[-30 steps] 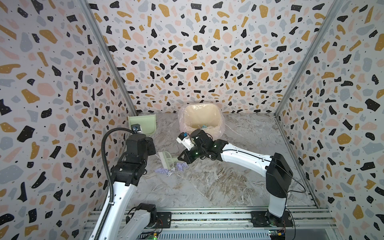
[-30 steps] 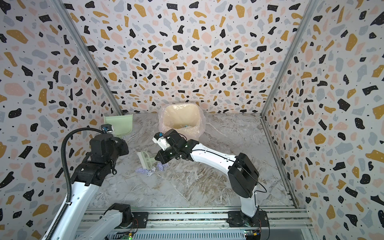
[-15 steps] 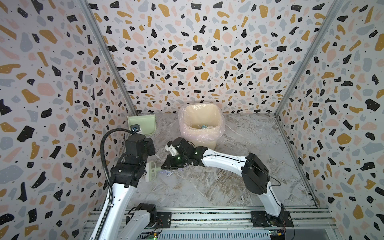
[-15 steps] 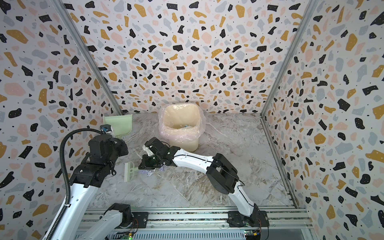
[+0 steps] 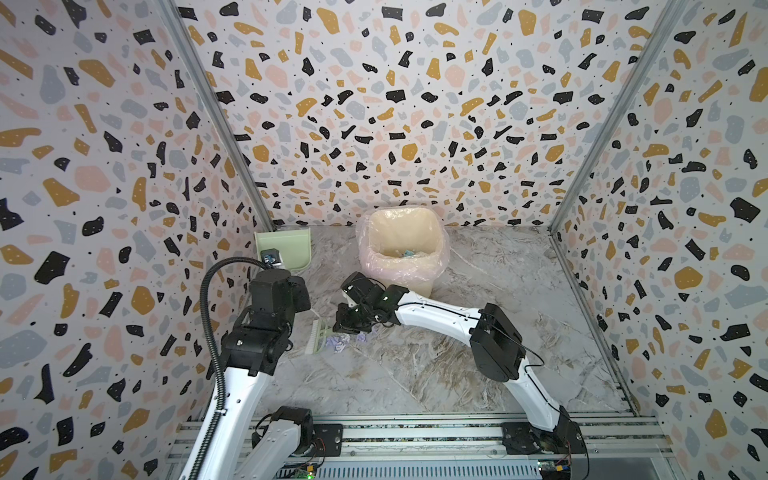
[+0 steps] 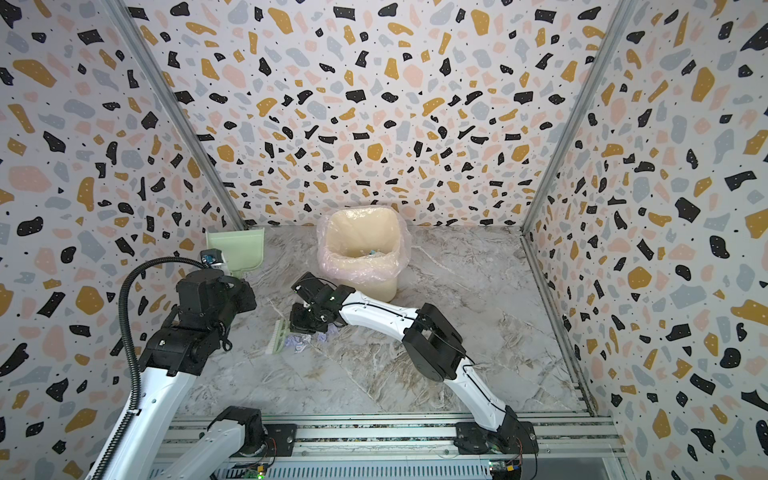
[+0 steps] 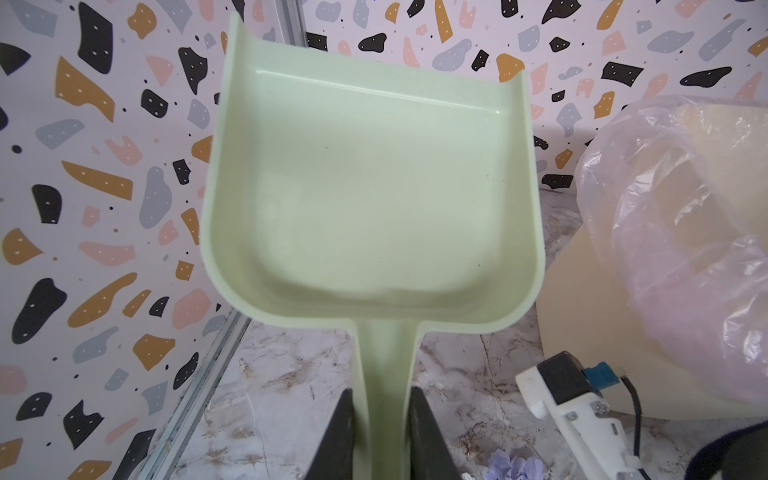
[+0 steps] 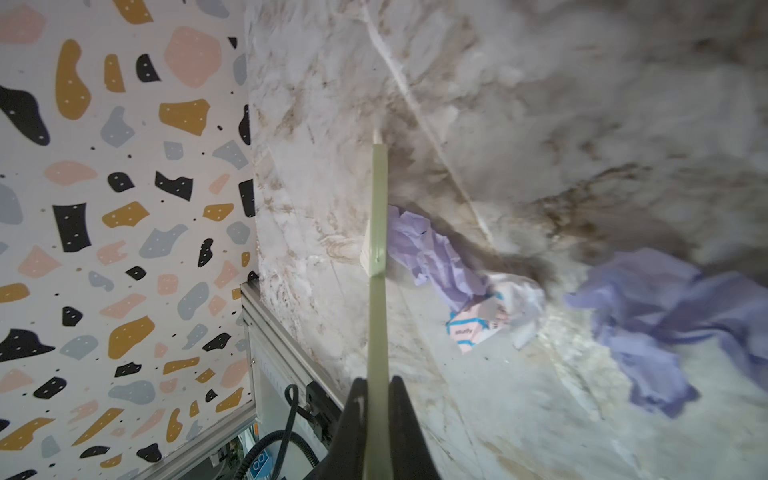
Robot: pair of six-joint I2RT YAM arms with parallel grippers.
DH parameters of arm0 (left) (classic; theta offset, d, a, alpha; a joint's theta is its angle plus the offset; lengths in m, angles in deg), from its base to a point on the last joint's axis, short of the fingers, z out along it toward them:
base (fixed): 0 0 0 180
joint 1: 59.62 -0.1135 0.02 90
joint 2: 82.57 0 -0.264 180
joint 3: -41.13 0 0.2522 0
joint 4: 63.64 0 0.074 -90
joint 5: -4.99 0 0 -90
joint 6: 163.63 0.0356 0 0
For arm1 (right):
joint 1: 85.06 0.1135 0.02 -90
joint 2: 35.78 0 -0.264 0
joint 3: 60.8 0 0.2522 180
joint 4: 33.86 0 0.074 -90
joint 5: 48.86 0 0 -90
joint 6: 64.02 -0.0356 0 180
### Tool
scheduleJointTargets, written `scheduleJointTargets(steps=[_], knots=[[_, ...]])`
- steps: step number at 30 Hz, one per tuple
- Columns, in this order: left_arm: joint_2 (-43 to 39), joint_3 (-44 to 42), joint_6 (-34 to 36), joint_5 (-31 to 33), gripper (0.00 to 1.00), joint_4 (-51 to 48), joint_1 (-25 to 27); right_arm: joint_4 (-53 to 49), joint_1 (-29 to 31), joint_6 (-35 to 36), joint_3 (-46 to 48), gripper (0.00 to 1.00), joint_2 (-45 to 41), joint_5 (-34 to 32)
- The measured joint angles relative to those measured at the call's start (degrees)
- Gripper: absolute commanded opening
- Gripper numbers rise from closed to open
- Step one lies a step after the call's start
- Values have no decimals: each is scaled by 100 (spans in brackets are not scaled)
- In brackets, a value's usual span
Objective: Sweep away the paper scraps from the table
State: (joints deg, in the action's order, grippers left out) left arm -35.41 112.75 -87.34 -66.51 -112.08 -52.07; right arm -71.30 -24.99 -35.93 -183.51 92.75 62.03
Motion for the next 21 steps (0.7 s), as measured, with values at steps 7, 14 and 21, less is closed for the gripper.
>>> scheduleJointTargets(steps=[7, 14, 21], knots=[[0, -85, -4, -70, 0, 24, 0, 118, -313, -7, 1735, 0, -1259, -96], [2, -101, -37, -177, 0, 46, 0, 105, -699, -44, 3392, 0, -2629, -223], [22, -116, -44, -238, 0, 48, 0, -264, -1320, 179, 4463, 0, -3716, -321]])
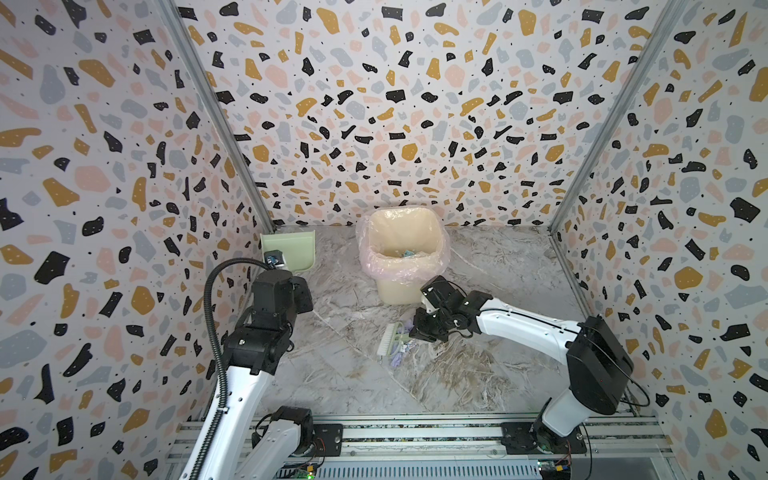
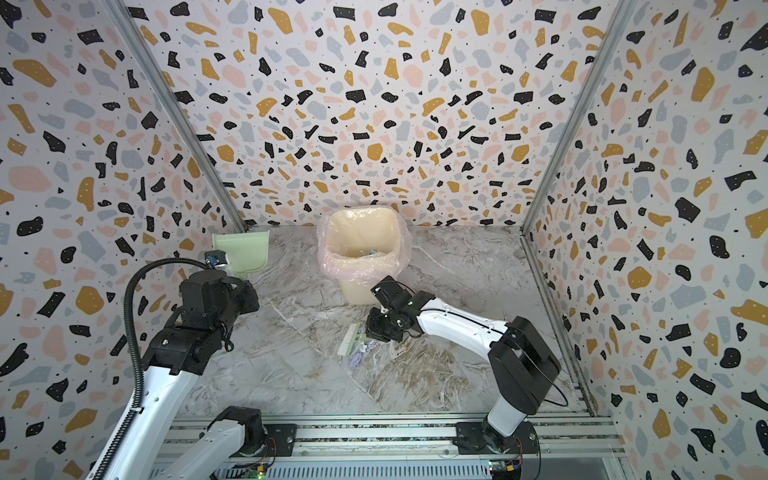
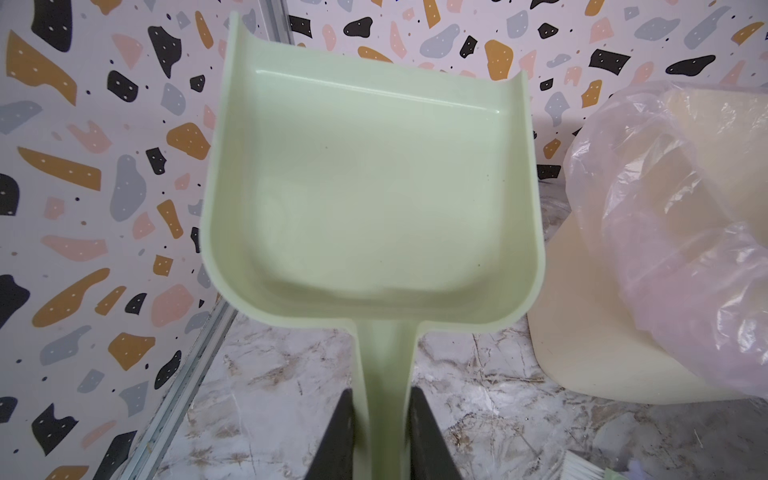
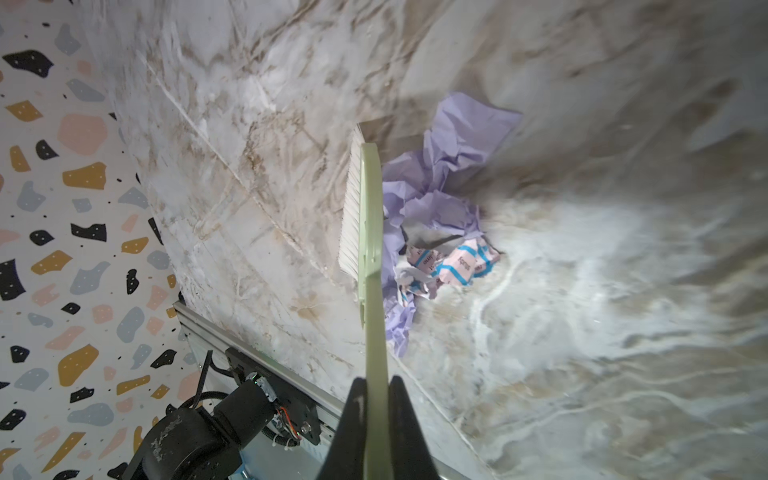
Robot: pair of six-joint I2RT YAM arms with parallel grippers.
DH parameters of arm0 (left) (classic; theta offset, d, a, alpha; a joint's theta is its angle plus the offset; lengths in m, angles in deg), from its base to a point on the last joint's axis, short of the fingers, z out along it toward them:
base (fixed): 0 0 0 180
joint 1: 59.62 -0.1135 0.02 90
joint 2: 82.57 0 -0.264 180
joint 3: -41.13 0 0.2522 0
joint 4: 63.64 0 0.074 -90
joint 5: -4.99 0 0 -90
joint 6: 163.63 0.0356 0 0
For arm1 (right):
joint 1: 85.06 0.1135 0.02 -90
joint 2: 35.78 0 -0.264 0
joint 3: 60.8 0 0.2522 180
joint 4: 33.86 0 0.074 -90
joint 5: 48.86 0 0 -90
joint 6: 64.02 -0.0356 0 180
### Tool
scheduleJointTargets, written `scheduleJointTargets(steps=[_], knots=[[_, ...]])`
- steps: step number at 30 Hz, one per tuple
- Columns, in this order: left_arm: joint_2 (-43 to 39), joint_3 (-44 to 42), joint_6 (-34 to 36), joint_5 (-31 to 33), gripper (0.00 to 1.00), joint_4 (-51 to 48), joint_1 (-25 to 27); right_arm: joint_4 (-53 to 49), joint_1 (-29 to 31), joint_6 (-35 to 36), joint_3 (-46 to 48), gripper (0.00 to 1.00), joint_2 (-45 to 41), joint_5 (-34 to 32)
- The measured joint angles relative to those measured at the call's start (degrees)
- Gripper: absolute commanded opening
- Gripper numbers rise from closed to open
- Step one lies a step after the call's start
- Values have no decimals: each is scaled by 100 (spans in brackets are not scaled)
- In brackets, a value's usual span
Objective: Sweep away the paper scraps from the table
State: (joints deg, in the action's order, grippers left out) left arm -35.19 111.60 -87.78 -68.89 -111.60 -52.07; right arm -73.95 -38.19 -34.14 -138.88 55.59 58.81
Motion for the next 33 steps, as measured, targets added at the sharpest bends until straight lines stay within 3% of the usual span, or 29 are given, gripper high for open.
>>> scheduleJointTargets(steps=[9, 16, 24, 33], knots=[[83, -4, 0, -284, 0, 0, 0, -1147, -789, 599, 214, 0, -1084, -564], [212, -166, 22, -957, 0, 35, 98, -1644, -992, 994, 4, 0, -1255, -649], [330, -291, 42, -1071, 0, -22, 984, -1893, -798, 1471, -81, 0, -1172, -693], [562, -358, -68, -973, 0, -66, 1961, -2304, -1886, 2267, 140, 0, -1445, -905]])
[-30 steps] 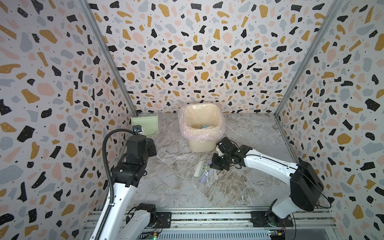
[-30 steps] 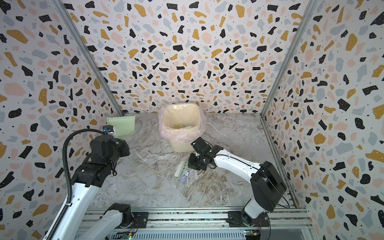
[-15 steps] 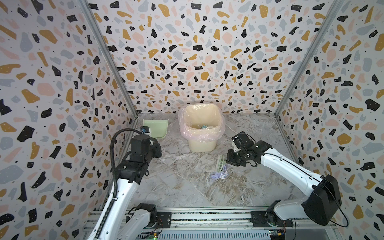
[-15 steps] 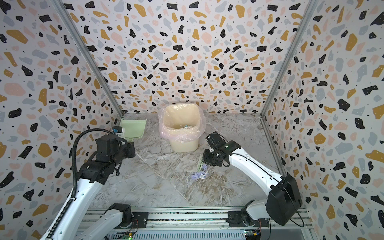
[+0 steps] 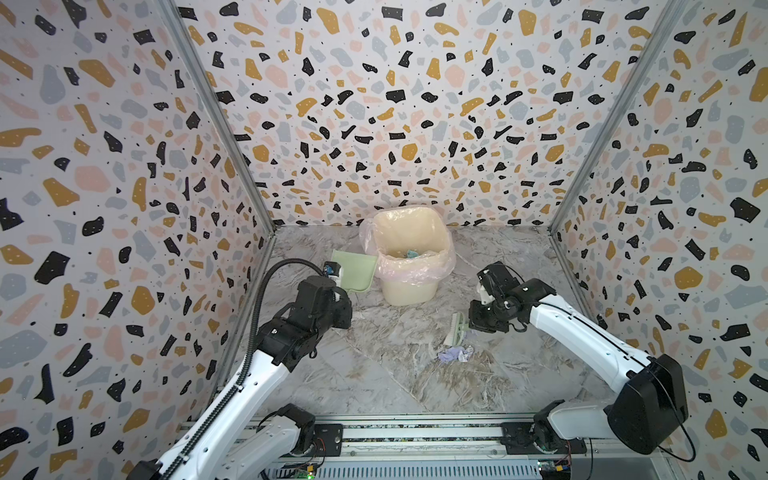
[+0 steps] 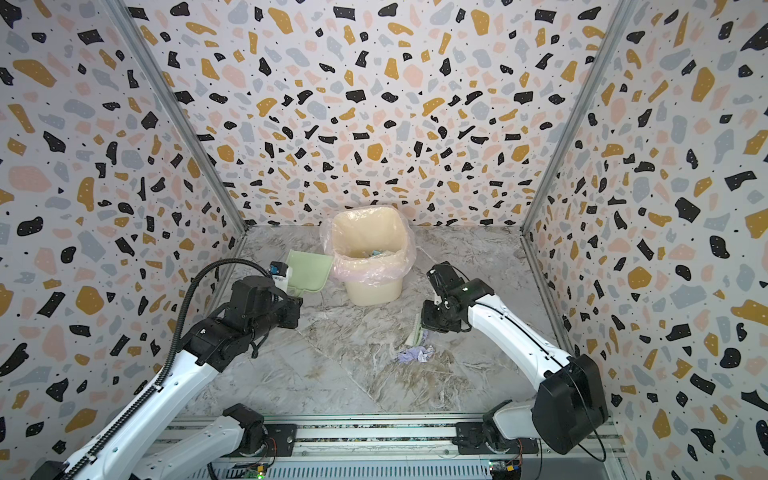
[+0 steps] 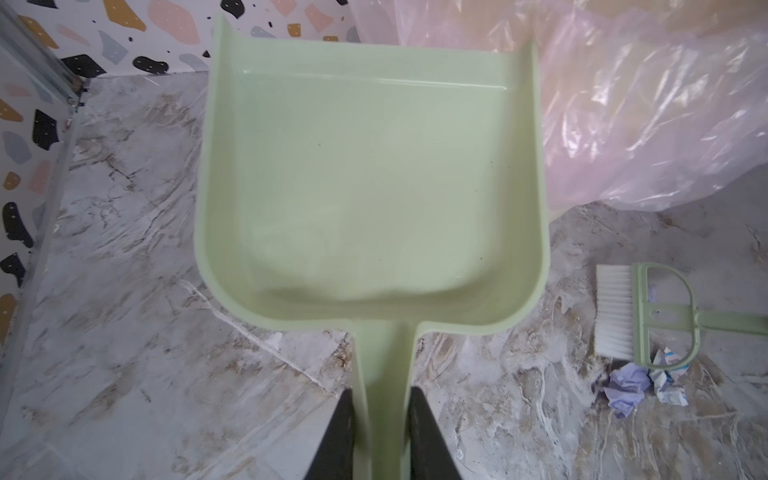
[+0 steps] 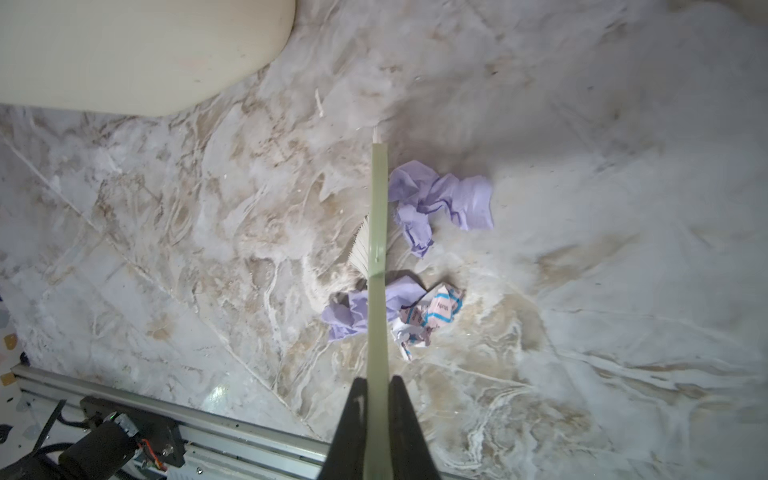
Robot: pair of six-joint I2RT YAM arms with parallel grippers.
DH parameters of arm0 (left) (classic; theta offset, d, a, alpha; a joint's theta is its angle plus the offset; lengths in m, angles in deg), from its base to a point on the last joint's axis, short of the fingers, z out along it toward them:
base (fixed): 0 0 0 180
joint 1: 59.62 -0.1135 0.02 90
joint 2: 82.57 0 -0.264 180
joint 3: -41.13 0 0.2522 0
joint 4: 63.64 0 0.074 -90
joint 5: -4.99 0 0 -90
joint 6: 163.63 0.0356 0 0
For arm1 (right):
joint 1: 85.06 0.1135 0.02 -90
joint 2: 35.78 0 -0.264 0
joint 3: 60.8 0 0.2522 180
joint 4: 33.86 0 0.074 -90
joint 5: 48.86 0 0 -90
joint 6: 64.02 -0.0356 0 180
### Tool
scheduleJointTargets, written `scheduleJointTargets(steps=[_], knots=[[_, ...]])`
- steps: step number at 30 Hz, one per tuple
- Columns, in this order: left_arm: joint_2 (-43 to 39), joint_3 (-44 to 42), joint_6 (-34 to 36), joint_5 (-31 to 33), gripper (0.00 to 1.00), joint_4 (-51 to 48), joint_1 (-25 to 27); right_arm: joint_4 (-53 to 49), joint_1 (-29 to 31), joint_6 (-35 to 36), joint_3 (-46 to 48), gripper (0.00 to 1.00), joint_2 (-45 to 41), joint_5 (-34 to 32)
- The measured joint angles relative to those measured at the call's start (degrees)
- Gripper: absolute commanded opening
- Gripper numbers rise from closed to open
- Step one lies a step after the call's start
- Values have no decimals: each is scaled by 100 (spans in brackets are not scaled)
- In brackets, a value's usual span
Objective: Sweep away the paper scraps from the table
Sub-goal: 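Lower the dustpan near the scraps while the right gripper lifts the brush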
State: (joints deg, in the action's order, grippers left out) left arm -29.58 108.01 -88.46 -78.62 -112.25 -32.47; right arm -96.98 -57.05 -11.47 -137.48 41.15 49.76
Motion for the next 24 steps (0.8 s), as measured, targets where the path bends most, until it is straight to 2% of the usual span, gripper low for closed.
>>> scheduleJointTargets(steps=[5, 9, 16, 24], knots=[[208, -46, -127, -39, 0, 20, 553, -278, -566, 476, 4, 0, -175, -107], [293, -177, -293, -61, 0, 24, 1008, -470, -728, 734, -59, 0, -256, -83], [188, -225, -660, 11, 0, -192, 1720, -839, -675, 1021, -485, 0, -415, -37], [-372, -240, -1167, 291, 0, -905, 1882, -1067, -282, 1078, -791, 0, -605, -107]])
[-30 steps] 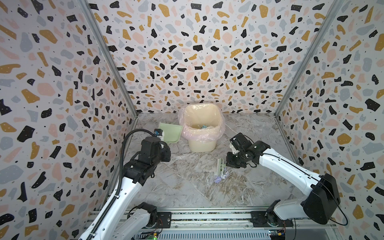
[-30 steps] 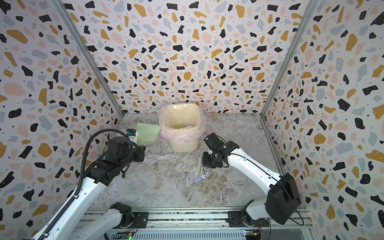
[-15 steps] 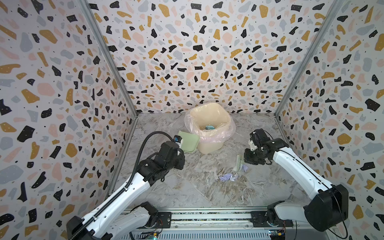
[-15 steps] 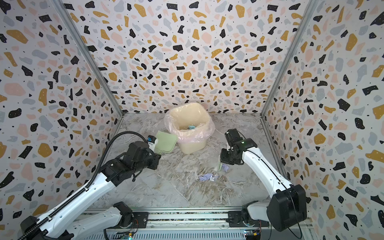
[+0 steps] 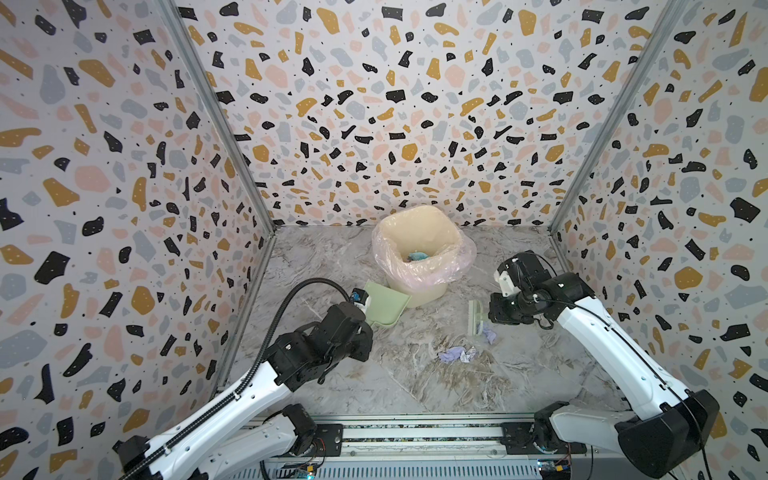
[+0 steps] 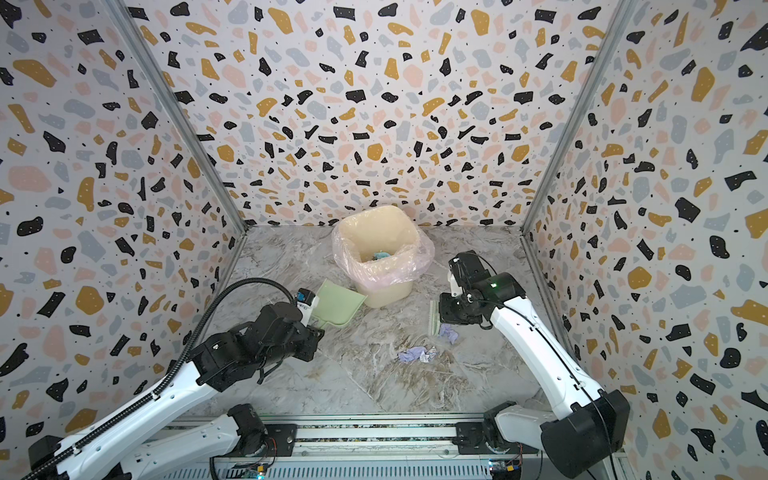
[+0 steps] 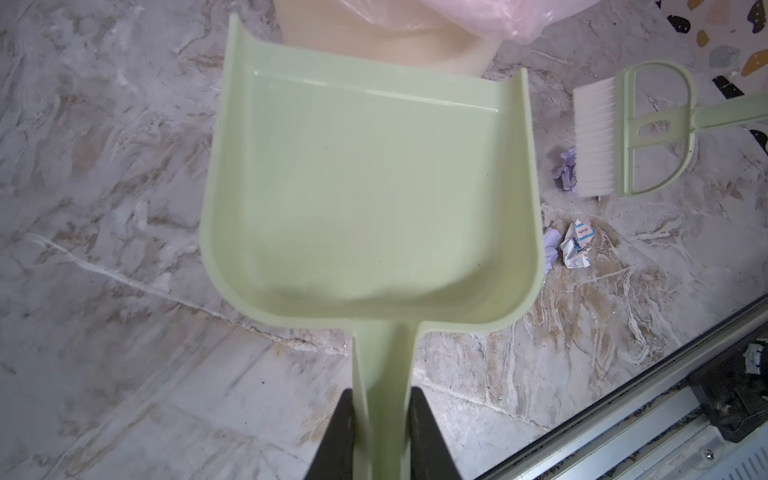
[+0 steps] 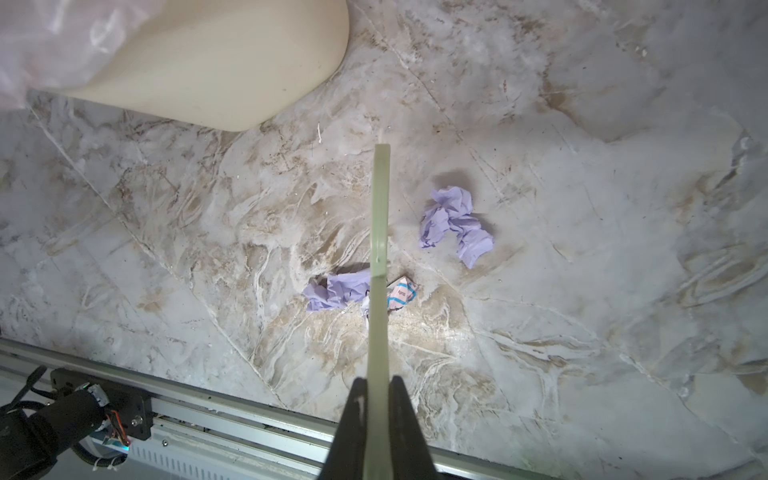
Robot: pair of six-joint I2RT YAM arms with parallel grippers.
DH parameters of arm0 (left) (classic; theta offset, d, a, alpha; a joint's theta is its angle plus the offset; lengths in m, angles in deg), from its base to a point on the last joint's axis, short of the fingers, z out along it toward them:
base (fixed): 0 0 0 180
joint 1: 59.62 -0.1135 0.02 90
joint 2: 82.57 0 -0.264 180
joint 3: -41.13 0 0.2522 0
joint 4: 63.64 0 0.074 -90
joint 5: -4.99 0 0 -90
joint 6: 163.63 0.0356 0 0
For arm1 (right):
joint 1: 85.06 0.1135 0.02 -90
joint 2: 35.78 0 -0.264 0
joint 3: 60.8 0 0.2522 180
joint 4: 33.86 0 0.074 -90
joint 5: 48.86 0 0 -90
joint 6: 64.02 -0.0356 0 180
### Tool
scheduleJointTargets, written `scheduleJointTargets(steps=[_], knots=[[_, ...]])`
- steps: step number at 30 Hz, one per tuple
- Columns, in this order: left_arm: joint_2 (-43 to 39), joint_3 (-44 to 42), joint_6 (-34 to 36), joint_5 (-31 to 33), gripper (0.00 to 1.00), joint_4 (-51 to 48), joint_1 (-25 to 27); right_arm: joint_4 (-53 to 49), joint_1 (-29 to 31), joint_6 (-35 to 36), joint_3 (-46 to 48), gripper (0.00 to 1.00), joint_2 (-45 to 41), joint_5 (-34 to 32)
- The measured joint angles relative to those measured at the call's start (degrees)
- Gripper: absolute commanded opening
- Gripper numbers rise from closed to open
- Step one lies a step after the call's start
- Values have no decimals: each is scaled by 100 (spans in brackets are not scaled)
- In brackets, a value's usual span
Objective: Sweep away the paper scraps from the table
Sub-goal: 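Lower the dustpan near the scraps while the right gripper lifts the brush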
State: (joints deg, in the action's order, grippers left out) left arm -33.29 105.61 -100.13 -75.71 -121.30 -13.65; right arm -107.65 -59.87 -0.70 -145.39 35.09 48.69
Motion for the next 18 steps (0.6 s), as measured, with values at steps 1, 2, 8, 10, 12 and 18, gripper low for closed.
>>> scheduleJointTargets(steps=[1, 2, 8, 10, 12, 18], knots=[[-42, -39, -55, -11, 0, -4, 15, -7, 52, 13, 0, 0, 9, -24], [-70, -107, -125, -42, 0, -9, 70, -24, 125, 31, -2, 0, 20, -83], [186, -505, -326, -223, 0, -81, 730, -457, 822, 140, -166, 0, 188, -616], [356, -568, -332, -293, 0, -35, 927, -564, 1056, 146, -166, 0, 223, -802], [555, -625, -332, -323, 0, 66, 1117, -605, 1250, 153, -166, 0, 254, -962], [1141, -697, -328, -407, 0, 280, 1633, -590, 1587, 208, -166, 0, 442, -1438]])
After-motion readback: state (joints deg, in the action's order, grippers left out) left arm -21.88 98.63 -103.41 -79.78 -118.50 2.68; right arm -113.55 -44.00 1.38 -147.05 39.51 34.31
